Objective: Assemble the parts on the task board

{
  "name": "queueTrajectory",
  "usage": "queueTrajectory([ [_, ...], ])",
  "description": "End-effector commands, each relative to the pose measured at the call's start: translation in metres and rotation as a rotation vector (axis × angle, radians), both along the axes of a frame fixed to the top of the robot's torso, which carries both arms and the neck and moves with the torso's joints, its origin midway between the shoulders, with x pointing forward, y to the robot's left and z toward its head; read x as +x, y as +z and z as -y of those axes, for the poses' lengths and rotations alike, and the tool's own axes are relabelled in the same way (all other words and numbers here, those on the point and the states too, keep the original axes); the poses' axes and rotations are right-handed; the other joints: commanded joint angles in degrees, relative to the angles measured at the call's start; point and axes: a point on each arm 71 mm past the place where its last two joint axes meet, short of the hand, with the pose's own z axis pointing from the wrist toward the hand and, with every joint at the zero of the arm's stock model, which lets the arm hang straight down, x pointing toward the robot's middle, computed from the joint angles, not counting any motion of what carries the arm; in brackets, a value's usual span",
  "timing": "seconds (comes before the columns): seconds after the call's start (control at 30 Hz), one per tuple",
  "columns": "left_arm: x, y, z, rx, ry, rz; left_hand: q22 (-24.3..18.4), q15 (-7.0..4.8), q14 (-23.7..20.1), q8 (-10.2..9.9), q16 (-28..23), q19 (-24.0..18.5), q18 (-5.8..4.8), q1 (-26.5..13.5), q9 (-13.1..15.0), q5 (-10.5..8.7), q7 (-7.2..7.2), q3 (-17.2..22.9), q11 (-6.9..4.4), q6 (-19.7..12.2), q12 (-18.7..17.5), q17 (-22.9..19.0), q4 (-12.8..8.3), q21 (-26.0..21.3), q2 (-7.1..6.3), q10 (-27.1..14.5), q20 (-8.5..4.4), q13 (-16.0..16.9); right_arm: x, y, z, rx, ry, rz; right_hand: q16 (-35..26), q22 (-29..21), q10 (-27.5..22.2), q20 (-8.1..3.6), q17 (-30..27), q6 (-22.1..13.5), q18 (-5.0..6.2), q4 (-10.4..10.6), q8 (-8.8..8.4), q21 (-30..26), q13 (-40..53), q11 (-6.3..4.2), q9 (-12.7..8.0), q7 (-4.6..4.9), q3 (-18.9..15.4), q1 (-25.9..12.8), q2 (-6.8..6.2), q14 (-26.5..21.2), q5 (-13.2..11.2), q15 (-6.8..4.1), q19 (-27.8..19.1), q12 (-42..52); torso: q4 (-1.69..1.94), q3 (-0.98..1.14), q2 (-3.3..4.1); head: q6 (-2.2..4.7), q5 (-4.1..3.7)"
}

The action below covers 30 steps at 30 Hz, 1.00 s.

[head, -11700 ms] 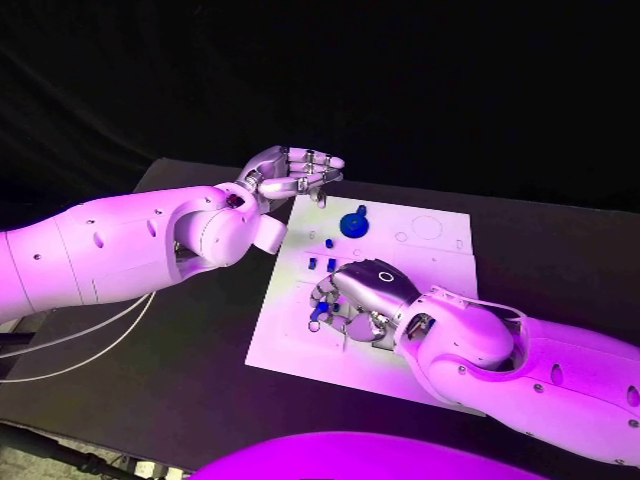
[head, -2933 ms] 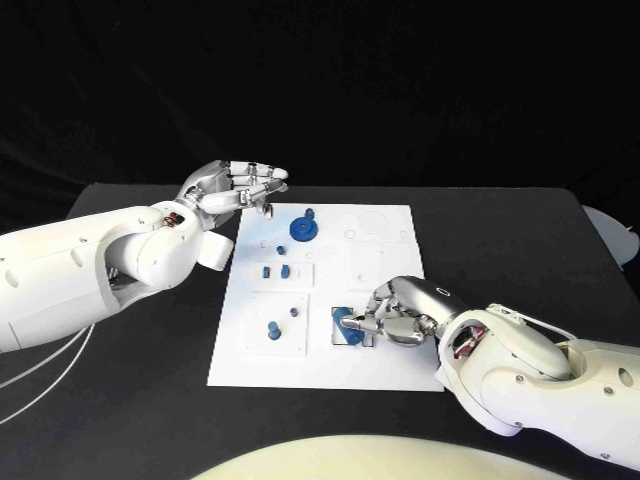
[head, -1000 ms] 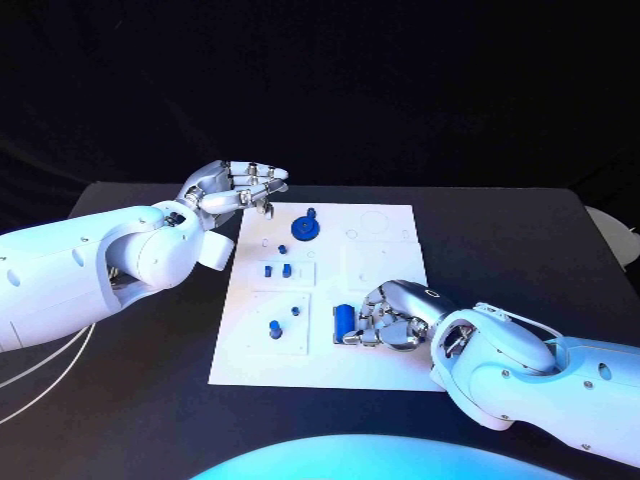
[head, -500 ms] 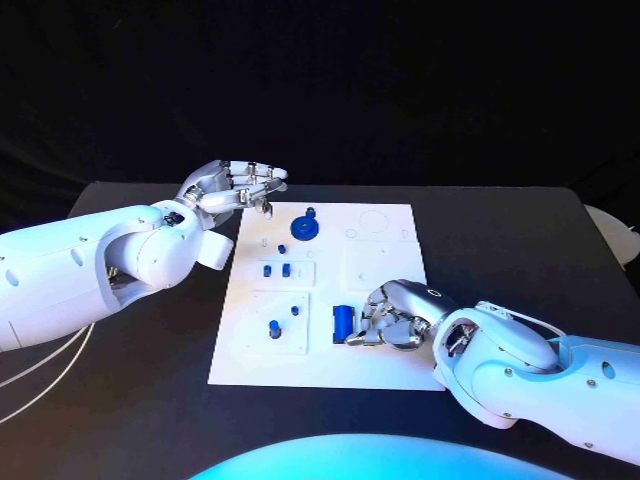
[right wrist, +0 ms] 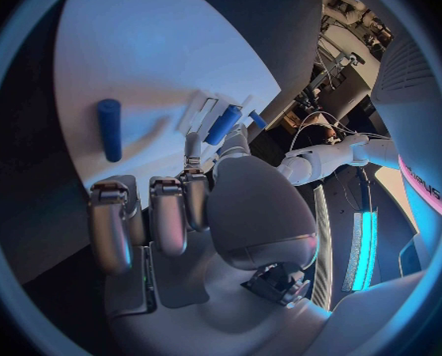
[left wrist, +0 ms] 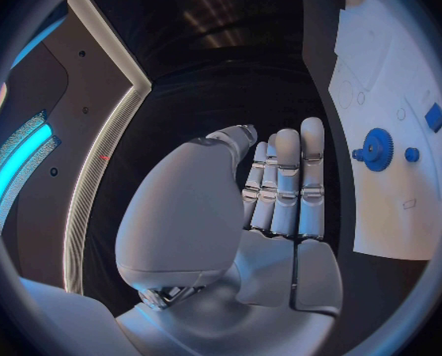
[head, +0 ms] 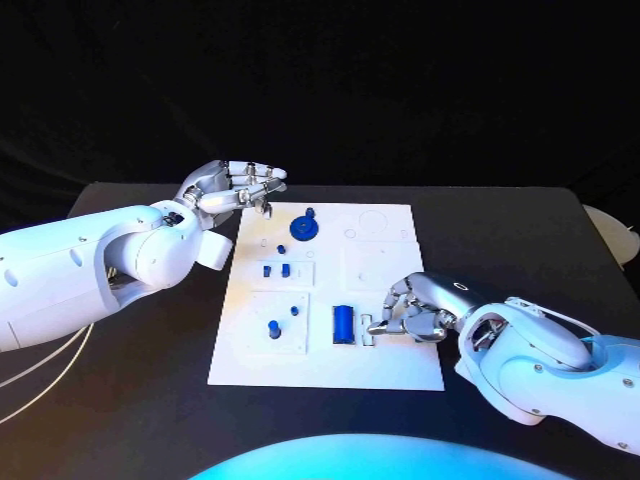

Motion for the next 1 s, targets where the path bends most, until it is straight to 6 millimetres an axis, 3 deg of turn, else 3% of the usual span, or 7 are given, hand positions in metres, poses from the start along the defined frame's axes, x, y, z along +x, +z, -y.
queueTrajectory([
  [0.03, 0.0, 0.001, 0.002, -0.011, -0.013, 0.004, -0.05, 0.13, -0.11, -0.18, 0.06, -0.22, 0.4, -0.38, -0.01, 0.09, 0.14, 0.37, -0.07, -0.32, 0.29, -0.09, -0.1, -0.26, 0.06, -0.5, 0.31, 0.08, 0.001, 0.006, 0.012, 0.018, -0.017, 0.044, 0.03, 15.07, -0.43, 0.18, 6.37, -1.29, -0.81, 0.04, -1.12, 0.25, -3.5, 0.72, -0.48, 0.36, -0.77, 2.39, 1.95, 4.39, 0.4, 0.48, 5.99, -0.32, -0.06, -0.02, -0.04, 0.26, -0.24],
  [0.2, -0.001, 0.001, 0.002, -0.011, -0.013, 0.004, -0.05, 0.13, -0.11, -0.18, 0.06, -0.22, 0.4, -0.38, -0.01, 0.09, 0.14, 0.37, -0.07, -0.32, 0.29, -0.09, -0.1, -0.26, 0.06, -0.5, 0.31, 0.08, 0.002, 0.008, 0.031, -0.008, -0.05, 0.063, 0.07, 15.07, -0.43, 0.34, 6.51, -1.59, -0.81, 0.03, -1.63, 0.25, -3.49, 0.92, -0.76, 0.58, -1.16, 2.68, 2.48, 4.42, 0.57, 0.67, 5.99, -0.34, -0.24, 0.07, -0.01, 0.43, -0.58],
  [0.3, -0.001, 0.001, 0.002, -0.011, -0.013, 0.004, -0.05, 0.13, -0.11, -0.18, 0.06, -0.22, 0.4, -0.38, -0.01, 0.09, 0.14, 0.37, -0.07, -0.32, 0.29, -0.09, -0.1, -0.26, 0.06, -0.5, 0.31, 0.08, 0.001, 0.008, 0.04, -0.029, -0.064, 0.075, 0.1, 15.07, -0.4, 0.43, 6.58, -1.51, -0.81, 0.0, -1.82, 0.25, -3.44, 0.99, -0.88, 0.63, -1.4, 2.96, 2.77, 4.44, 1.01, 0.75, 5.99, -0.28, -0.16, 0.08, 0.05, 0.48, -1.01],
  [0.5, 0.0, 0.0, 0.003, -0.011, -0.016, 0.003, -0.05, 0.13, -0.11, -0.18, 0.06, -0.22, 0.4, -0.38, -0.01, 0.09, 0.14, 0.37, -0.07, -0.32, 0.29, -0.09, -0.1, -0.26, 0.06, -0.5, 0.31, 0.08, -0.001, 0.003, 0.053, -0.077, -0.088, 0.071, 0.07, 15.07, -0.4, 0.58, 6.54, -0.79, -0.81, 0.03, -2.31, 0.25, -3.45, 1.0, -1.24, 0.61, -2.73, 3.95, 3.35, 4.42, 3.95, 0.8, 5.99, -0.35, -0.06, 0.04, 0.02, 0.55, -1.37],
  [0.7, 0.0, 0.0, 0.002, -0.011, -0.015, 0.003, -0.07, 0.14, -0.13, -0.14, 0.1, -0.21, 0.4, -0.46, 0.0, 0.06, 0.15, 0.44, -0.06, -0.35, 0.42, -0.14, -0.17, -0.29, 0.05, -0.59, 0.32, 0.1, -0.003, -0.004, 0.055, -0.101, -0.095, 0.052, 0.13, 15.07, -0.27, 0.56, 6.74, -0.1, -0.81, 0.0, -2.32, 0.25, -3.3, 0.88, -1.31, 0.44, -3.55, 4.5, 3.67, 4.46, 5.58, 0.73, 5.99, -0.16, -0.01, 0.11, 0.09, 0.39, -1.3],
  [1.0, -0.001, 0.0, 0.002, -0.011, -0.015, 0.002, -0.07, 0.14, -0.13, -0.14, 0.1, -0.21, 0.4, -0.46, 0.0, 0.06, 0.15, 0.44, -0.06, -0.35, 0.42, -0.14, -0.17, -0.29, 0.05, -0.59, 0.32, 0.1, -0.007, -0.015, 0.054, -0.138, -0.091, 0.02, 0.17, 15.07, -0.2, 0.5, 6.85, 0.34, -0.81, -0.04, -2.2, 0.25, -3.22, 0.74, -1.25, 0.27, -3.97, 4.91, 3.83, 4.48, 6.17, 0.63, 5.99, -0.07, -0.01, -0.01, 0.1, 0.29, -1.35],
])
